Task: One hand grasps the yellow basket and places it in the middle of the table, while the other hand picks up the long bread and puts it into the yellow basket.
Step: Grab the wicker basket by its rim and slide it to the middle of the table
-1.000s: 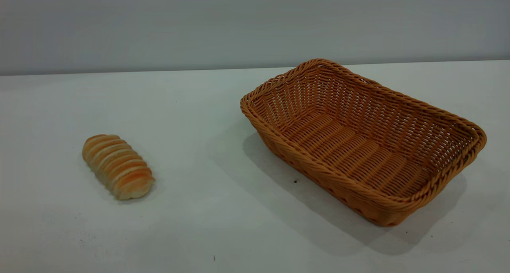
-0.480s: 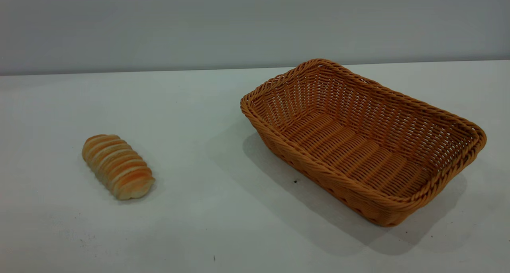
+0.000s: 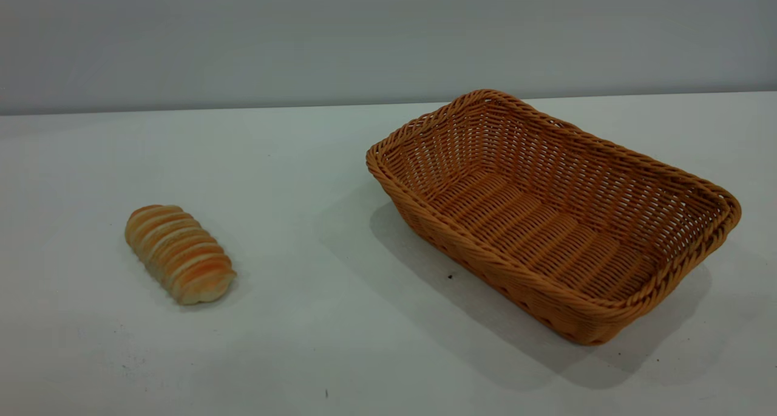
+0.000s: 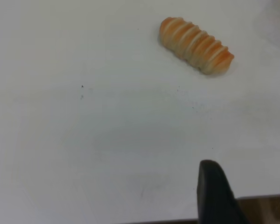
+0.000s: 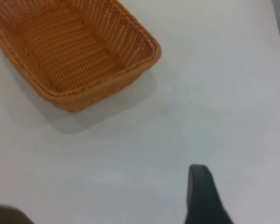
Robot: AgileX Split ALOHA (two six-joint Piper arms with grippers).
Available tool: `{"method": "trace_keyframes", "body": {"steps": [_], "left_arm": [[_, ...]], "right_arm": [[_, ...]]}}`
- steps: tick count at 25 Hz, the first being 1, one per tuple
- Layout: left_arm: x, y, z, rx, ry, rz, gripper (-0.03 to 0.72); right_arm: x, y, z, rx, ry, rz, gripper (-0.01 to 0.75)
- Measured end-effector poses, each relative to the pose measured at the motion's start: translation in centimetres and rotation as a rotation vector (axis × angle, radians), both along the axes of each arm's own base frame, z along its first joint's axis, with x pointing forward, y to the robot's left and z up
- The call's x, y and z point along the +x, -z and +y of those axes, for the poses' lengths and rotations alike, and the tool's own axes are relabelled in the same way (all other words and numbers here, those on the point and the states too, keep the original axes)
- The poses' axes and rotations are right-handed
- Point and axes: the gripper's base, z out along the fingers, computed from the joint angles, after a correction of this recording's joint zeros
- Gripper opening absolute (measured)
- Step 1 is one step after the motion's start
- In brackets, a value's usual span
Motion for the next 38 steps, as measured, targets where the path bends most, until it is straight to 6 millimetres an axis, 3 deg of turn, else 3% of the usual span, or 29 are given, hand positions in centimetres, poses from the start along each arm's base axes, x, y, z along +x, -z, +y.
{"method": "trace_keyframes", "body": {"steps": [11,17,21,25,31,35,38], "left_arm": [[0.0,0.0,0.0,0.001,0.001,-0.003,0.399],[0.7,-2.0,-0.7,-0.079,0.036,-0.165,0.399],[3.0,-2.6,-0.9,-0.108,0.045,-0.107,0.399],[6.1,-2.8,-0.9,-0.111,0.031,-0.04,0.399],[9.5,-3.9,-0.8,-0.107,0.016,0.006,0.399],[10.1,-4.6,-0.8,-0.099,0.013,-0.005,0.399],[10.2,-4.6,-0.6,-0.078,0.01,-0.005,0.399]], "right_arm": [[0.0,0.0,0.0,-0.001,0.0,0.0,0.471],[0.4,-0.9,0.1,0.015,-0.006,-0.04,0.471],[4.1,-2.0,0.4,0.099,-0.006,0.018,0.471],[8.7,-1.6,1.0,0.222,-0.005,0.151,0.471],[15.2,0.5,1.3,0.389,0.076,0.266,0.471],[19.3,2.4,0.9,0.497,0.2,0.252,0.471],[21.4,5.0,0.7,0.525,0.274,0.321,0.471]]}}
